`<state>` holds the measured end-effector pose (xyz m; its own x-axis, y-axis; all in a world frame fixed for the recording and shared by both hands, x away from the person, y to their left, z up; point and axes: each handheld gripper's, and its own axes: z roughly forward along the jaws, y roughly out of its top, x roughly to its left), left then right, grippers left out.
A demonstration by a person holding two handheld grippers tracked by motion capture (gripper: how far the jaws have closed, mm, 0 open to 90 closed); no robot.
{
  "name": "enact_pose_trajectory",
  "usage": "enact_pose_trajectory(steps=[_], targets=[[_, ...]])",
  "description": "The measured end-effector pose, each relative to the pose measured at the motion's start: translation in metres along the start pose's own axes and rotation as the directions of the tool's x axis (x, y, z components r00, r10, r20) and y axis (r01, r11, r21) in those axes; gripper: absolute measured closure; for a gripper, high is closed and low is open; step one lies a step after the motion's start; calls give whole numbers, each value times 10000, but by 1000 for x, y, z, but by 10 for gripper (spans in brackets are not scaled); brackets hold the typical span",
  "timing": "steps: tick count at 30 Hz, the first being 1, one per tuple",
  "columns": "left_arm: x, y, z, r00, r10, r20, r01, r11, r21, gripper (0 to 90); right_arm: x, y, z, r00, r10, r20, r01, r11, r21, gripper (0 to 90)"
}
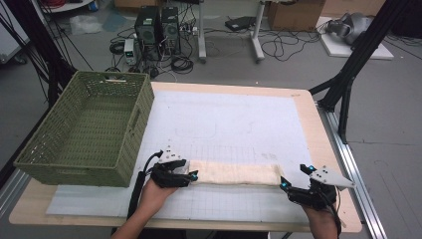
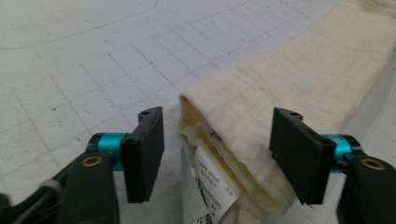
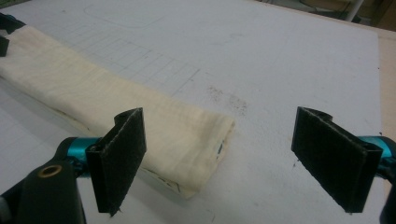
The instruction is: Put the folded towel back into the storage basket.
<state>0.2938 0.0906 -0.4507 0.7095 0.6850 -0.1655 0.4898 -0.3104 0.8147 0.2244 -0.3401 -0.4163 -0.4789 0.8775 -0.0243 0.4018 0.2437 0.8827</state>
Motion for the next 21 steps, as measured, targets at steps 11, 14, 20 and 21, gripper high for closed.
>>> enact_pose_trajectory(steps=[11, 14, 20, 21], targets=[[-9, 2, 6, 9951, 975, 183, -984, 9936, 552, 554, -1, 0, -1, 10000, 25, 55, -25, 10000, -31, 165], [-8, 2, 5, 9947, 974, 334, -990, 9938, 498, 683, 0, 0, 0, 10000, 27, 53, -27, 10000, -9, 165], [-8, 1, 2, 9937, 1017, 463, -1030, 9944, 257, 807, 0, 0, -1, 10000, 9, 68, -9, 10000, -79, 165], [-8, 1, 1, 9936, 1029, 475, -1037, 9945, 152, 811, 0, 0, -1, 10000, 18, 77, -17, 9999, -115, 165]])
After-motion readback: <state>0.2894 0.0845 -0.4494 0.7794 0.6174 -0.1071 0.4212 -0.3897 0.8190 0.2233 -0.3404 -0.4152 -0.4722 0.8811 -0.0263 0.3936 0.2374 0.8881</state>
